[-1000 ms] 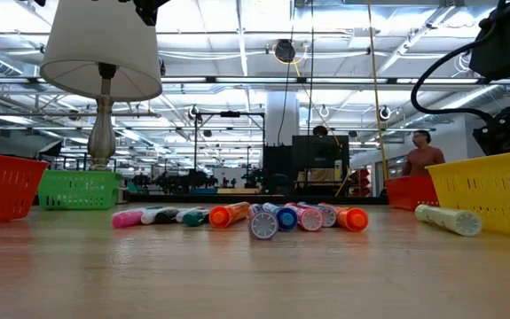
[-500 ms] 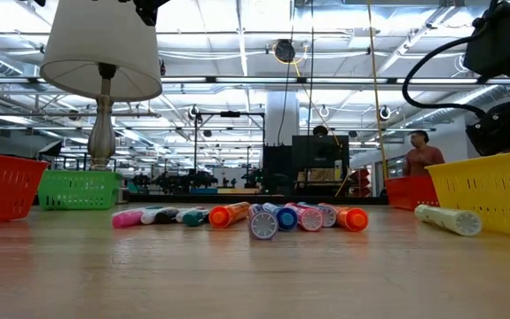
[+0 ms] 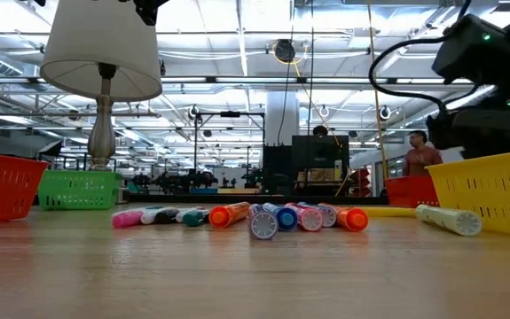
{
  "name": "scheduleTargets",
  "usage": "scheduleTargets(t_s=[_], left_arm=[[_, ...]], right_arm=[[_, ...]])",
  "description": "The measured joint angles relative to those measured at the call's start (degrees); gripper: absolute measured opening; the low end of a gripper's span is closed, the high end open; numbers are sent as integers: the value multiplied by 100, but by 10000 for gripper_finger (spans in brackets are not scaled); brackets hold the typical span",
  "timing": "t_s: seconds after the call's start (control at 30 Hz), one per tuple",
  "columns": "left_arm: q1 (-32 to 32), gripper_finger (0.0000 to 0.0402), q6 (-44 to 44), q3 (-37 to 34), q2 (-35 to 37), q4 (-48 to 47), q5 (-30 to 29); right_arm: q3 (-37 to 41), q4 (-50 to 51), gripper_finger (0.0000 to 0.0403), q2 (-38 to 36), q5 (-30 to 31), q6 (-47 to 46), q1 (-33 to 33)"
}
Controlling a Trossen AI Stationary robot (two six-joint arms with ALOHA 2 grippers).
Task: Pick & Place Markers
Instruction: Put the yellow pen into the top red basket
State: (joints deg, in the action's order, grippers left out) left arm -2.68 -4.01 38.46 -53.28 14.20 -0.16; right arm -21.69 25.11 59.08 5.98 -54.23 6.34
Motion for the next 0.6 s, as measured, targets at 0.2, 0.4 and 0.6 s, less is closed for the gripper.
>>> scheduleTargets(t_s=[0.2,0.4,0.6], left_arm=[[0,170,0,0,0,0,1],[0,170,-22,0,0,-3,0],[0,170,-22,0,0,-3,0]], right_arm=[[-21,-421,0,401,-172,757,-504],[-11,-839,0,521,-353,1354,-954],[2,-1399,0,552,-286,1791,-1333]])
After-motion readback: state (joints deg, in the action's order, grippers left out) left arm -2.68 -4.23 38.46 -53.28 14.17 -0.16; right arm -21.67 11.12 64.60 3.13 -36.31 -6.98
